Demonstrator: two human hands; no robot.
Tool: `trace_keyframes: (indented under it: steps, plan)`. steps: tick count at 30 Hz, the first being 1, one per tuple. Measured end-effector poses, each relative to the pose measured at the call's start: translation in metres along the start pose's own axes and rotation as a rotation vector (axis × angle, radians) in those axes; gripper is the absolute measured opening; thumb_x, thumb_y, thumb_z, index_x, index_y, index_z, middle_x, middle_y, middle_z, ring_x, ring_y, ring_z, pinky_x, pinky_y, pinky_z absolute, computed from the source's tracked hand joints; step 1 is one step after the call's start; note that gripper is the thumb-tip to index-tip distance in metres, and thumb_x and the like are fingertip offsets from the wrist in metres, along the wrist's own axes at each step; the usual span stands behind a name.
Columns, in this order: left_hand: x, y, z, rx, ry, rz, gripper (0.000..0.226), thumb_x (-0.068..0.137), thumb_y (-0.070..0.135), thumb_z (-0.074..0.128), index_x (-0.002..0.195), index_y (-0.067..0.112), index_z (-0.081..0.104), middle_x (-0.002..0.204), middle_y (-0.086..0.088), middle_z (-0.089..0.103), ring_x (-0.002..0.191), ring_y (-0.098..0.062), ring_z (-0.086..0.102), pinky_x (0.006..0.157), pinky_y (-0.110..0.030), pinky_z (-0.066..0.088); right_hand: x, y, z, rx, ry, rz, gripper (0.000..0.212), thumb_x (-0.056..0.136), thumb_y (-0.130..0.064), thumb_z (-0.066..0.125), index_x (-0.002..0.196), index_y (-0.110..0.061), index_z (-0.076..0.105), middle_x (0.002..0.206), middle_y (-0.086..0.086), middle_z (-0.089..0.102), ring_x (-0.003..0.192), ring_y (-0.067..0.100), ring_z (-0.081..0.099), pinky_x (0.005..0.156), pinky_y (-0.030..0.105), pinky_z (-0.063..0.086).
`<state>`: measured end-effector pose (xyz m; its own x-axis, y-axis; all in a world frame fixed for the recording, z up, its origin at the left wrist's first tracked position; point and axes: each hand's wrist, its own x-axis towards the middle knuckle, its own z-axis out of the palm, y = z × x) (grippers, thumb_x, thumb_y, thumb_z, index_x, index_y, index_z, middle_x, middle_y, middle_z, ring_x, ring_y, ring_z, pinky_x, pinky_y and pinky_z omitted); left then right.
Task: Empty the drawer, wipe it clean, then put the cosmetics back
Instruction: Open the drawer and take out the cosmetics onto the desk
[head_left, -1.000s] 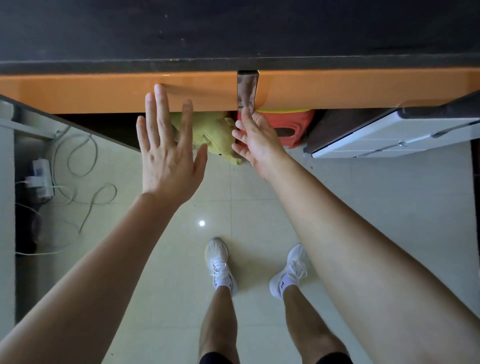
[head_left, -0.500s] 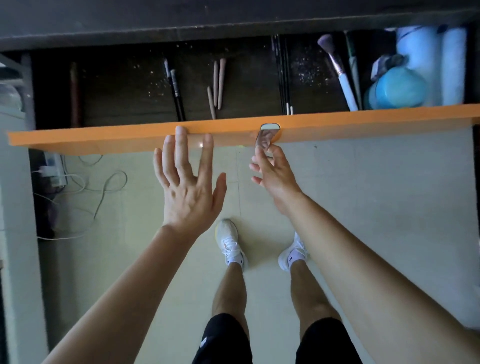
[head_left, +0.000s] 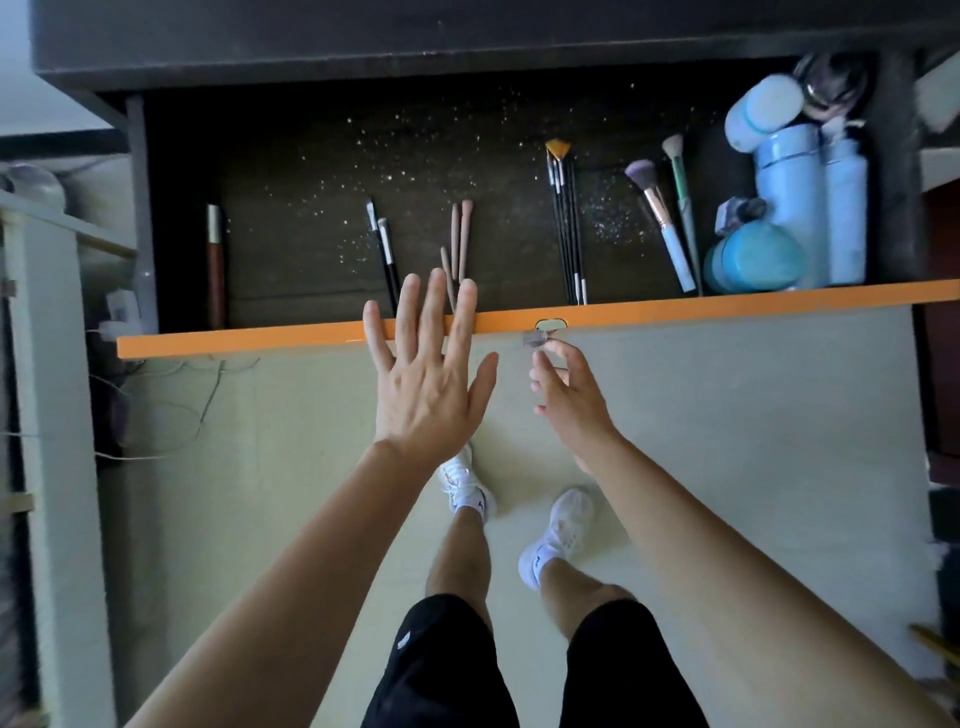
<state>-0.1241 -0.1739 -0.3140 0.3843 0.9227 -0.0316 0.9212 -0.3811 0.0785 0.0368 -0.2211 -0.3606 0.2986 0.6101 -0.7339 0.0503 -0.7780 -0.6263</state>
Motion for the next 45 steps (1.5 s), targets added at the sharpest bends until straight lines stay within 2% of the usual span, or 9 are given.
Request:
trace_keyframes:
  steps: [3,5,7,9,12,15,33,40,45]
  plan:
    - [-0.003,0.007,-0.002,0.001,-0.025,-0.044,0.065,0.098,0.051,0.036,0.153,0.017,0.026,0.155,-0.013,0.031,0.146,-0.035,0.021,0.116,-0.061,0.006,-0.016,0.005,-0.026,-0.173,0.224,-0.216,0.031,0.098,-0.040,0.055,0.124,-0.024,0.056,0.115,-0.005,0.059,0.107,0.012,0.057,0.090,0.028,0.047]
    - [-0.004,0.008,-0.006,0.005,-0.046,-0.061,0.063,0.098,0.051,0.034,0.151,0.017,0.030,0.155,-0.014,0.032,0.145,-0.035,0.021,0.117,-0.060,0.006,-0.032,0.001,-0.046,-0.260,0.414,-0.493,0.022,0.097,-0.032,0.058,0.113,-0.017,0.061,0.111,-0.004,0.059,0.106,0.014,0.057,0.089,0.035,0.051]
    - [-0.006,0.009,-0.009,0.009,-0.059,-0.064,0.060,0.099,0.051,0.033,0.147,0.016,0.034,0.153,-0.014,0.034,0.144,-0.035,0.023,0.117,-0.060,0.007,-0.040,-0.005,-0.065,-0.372,0.589,-0.784,0.019,0.096,-0.024,0.061,0.109,-0.010,0.064,0.111,0.004,0.059,0.108,0.022,0.055,0.094,0.033,0.047]
    - [-0.009,0.012,-0.012,-0.002,-0.059,-0.077,0.058,0.099,0.050,0.033,0.144,0.015,0.037,0.150,-0.014,0.037,0.143,-0.036,0.024,0.117,-0.060,0.007,-0.038,-0.017,-0.079,-0.518,0.688,-0.906,0.028,0.096,-0.025,0.060,0.118,-0.008,0.063,0.124,0.013,0.056,0.119,0.030,0.050,0.104,0.037,0.036]
    - [-0.014,0.019,-0.013,-0.018,-0.059,-0.124,0.056,0.098,0.050,0.033,0.141,0.014,0.040,0.148,-0.014,0.039,0.143,-0.036,0.024,0.117,-0.059,0.006,-0.025,-0.022,-0.090,-0.802,0.655,-0.822,0.045,0.100,-0.041,0.048,0.139,-0.018,0.053,0.148,0.017,0.042,0.141,0.037,0.032,0.115,0.045,0.019]
    - [-0.022,0.026,-0.012,-0.023,-0.056,-0.152,0.055,0.098,0.050,0.033,0.139,0.014,0.041,0.148,-0.014,0.039,0.143,-0.036,0.023,0.117,-0.059,0.006,-0.019,-0.011,-0.092,-0.935,0.548,-0.783,0.047,0.102,-0.048,0.038,0.140,-0.024,0.052,0.143,0.012,0.048,0.141,0.035,0.032,0.118,0.051,0.014]
    - [-0.033,0.035,-0.052,-0.050,-0.270,-0.172,0.070,0.098,0.056,0.020,0.155,0.016,0.015,0.162,-0.016,0.006,0.149,-0.036,0.005,0.117,-0.060,0.007,-0.056,-0.022,-0.120,-1.002,0.198,-0.626,0.058,0.103,-0.048,0.034,0.155,-0.022,0.028,0.160,0.014,0.025,0.149,0.032,0.016,0.120,0.047,0.008]
    - [0.029,0.037,-0.118,-0.086,-0.239,0.012,0.068,0.099,0.049,0.031,0.155,0.016,0.011,0.162,-0.014,0.004,0.149,-0.034,0.007,0.118,-0.057,0.012,-0.069,-0.077,-0.165,-0.809,0.419,-0.485,0.064,0.096,-0.039,0.057,0.150,-0.015,0.036,0.153,0.021,0.034,0.140,0.038,0.032,0.111,0.052,0.034]
    - [0.083,0.045,-0.139,-0.087,-0.227,0.157,0.068,0.100,0.050,0.029,0.156,0.020,0.004,0.164,-0.009,-0.002,0.151,-0.029,0.000,0.120,-0.051,0.008,-0.062,-0.096,-0.193,-0.685,0.465,-0.299,0.060,0.098,-0.037,0.052,0.150,-0.012,0.033,0.151,0.016,0.038,0.140,0.033,0.032,0.114,0.045,0.029]
